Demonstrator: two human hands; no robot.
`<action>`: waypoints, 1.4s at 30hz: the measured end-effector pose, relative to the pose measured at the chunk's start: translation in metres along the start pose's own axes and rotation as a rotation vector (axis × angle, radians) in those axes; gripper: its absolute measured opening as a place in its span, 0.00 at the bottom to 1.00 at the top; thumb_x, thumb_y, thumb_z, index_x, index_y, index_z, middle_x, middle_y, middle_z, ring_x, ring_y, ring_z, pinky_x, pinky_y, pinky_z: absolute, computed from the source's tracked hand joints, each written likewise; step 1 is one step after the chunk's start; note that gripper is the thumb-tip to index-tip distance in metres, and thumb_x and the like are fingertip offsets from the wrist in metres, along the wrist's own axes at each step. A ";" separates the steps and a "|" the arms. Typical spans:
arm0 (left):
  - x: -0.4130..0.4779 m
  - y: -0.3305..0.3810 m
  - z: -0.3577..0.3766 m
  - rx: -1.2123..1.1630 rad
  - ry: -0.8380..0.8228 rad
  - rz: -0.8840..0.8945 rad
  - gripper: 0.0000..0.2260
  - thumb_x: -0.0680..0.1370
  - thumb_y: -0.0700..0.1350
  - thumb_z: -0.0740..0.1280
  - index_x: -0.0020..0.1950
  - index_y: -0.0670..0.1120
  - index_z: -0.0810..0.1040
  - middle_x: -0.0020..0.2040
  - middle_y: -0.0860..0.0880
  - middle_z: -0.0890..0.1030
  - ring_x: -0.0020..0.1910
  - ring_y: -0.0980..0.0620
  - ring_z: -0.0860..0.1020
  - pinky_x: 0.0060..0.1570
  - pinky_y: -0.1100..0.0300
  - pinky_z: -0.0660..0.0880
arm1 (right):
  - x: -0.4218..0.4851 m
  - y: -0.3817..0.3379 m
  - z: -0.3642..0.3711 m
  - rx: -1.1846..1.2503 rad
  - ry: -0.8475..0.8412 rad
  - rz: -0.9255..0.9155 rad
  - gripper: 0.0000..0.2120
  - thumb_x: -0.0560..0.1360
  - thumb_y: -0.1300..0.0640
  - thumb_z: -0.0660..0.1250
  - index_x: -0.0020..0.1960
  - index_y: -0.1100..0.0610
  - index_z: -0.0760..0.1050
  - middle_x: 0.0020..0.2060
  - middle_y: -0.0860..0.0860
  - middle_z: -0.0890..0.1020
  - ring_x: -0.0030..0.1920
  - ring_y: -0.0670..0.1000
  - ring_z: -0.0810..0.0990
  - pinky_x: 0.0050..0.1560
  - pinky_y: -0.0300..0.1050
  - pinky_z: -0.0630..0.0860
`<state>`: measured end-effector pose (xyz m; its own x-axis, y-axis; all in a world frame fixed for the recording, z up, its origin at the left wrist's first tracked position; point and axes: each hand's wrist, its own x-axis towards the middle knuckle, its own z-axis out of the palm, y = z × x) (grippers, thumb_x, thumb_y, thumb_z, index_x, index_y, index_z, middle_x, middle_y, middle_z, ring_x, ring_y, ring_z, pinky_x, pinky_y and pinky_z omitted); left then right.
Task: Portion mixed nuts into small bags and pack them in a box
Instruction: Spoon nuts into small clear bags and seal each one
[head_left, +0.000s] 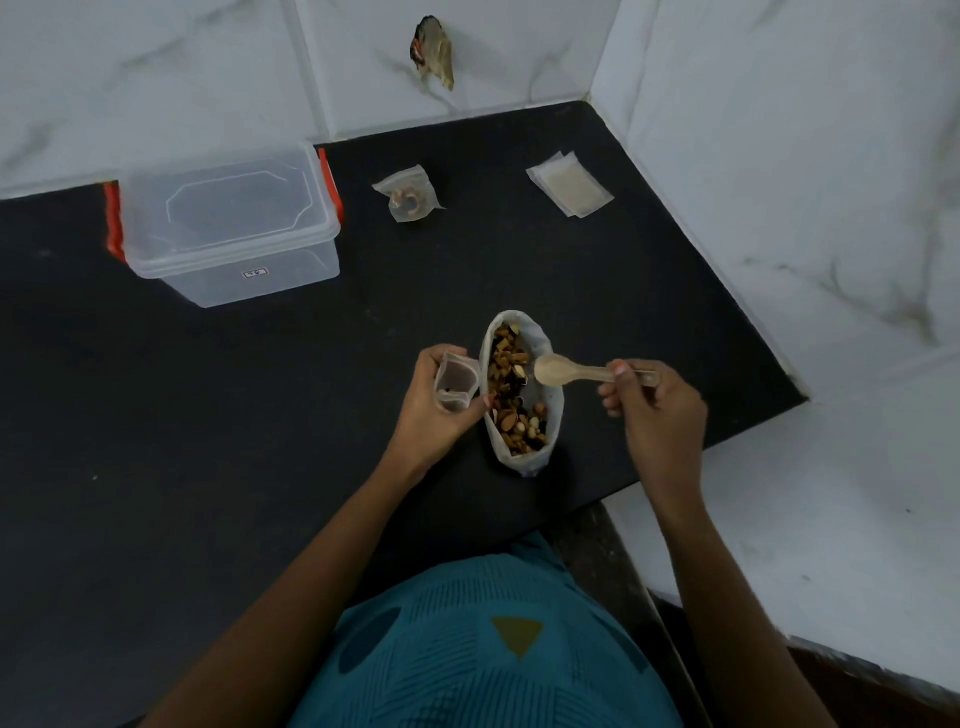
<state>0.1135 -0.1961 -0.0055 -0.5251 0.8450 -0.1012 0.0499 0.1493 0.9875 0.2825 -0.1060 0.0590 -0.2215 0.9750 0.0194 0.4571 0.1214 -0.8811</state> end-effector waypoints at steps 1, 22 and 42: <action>0.000 -0.002 0.000 0.002 0.002 -0.006 0.20 0.70 0.34 0.72 0.58 0.43 0.68 0.51 0.57 0.73 0.46 0.72 0.73 0.45 0.76 0.70 | 0.000 0.007 0.006 -0.017 -0.010 0.001 0.05 0.77 0.61 0.61 0.48 0.59 0.76 0.35 0.48 0.78 0.33 0.37 0.76 0.38 0.28 0.73; 0.007 -0.012 0.008 -0.069 -0.106 -0.135 0.20 0.71 0.37 0.71 0.58 0.48 0.68 0.55 0.57 0.74 0.54 0.62 0.75 0.50 0.67 0.75 | -0.008 0.027 0.048 -0.111 -0.043 -0.173 0.07 0.76 0.66 0.62 0.50 0.65 0.77 0.39 0.51 0.77 0.38 0.42 0.75 0.40 0.24 0.70; 0.008 -0.010 0.008 -0.101 -0.143 -0.177 0.21 0.72 0.37 0.71 0.60 0.49 0.67 0.57 0.55 0.74 0.56 0.60 0.75 0.50 0.65 0.75 | 0.010 0.032 0.033 0.525 -0.004 0.612 0.08 0.77 0.61 0.62 0.40 0.61 0.76 0.33 0.53 0.78 0.33 0.45 0.75 0.34 0.33 0.75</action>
<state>0.1158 -0.1867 -0.0172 -0.3925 0.8754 -0.2823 -0.1211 0.2550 0.9593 0.2668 -0.0979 0.0153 -0.0665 0.8394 -0.5395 0.0341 -0.5385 -0.8420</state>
